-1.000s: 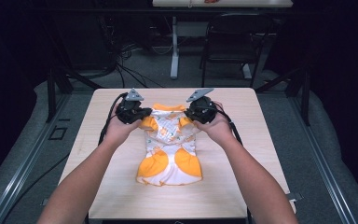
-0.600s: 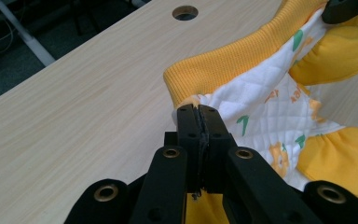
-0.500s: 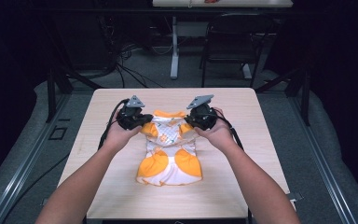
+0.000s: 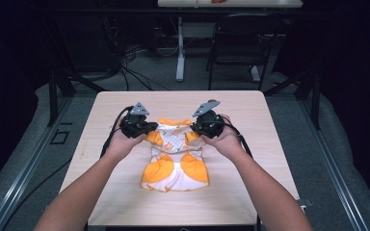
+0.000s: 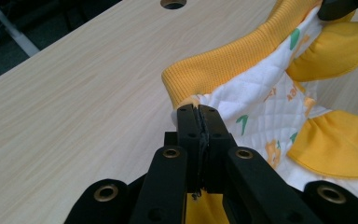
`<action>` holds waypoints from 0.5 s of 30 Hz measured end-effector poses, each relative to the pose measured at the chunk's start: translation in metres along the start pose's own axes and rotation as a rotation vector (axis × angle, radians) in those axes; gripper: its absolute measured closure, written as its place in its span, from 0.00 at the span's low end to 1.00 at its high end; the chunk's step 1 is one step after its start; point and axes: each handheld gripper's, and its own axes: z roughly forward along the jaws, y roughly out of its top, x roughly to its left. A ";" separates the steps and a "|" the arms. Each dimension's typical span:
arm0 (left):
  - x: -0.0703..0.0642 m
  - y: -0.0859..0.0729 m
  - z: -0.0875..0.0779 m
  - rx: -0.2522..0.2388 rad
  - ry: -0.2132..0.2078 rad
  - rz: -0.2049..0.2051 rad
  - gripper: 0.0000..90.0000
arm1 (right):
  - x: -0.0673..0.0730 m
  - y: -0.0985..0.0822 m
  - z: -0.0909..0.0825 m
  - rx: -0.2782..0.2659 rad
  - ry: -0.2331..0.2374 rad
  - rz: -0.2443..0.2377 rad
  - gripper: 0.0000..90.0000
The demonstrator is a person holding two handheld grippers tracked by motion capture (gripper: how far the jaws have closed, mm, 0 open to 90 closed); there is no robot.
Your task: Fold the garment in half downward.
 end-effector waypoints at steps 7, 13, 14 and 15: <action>-0.004 -0.002 -0.001 0.005 -0.013 0.010 0.98 | 0.003 -0.005 -0.002 0.005 0.006 0.001 0.94; -0.005 -0.004 -0.003 0.004 -0.017 0.016 0.98 | 0.006 -0.007 -0.004 0.003 0.019 -0.002 0.94; -0.005 -0.005 -0.003 0.005 -0.021 0.016 0.98 | 0.007 -0.008 -0.004 0.002 0.023 -0.002 0.94; -0.006 -0.006 -0.003 0.007 -0.021 0.016 0.98 | 0.008 -0.008 -0.004 -0.001 0.024 0.000 0.94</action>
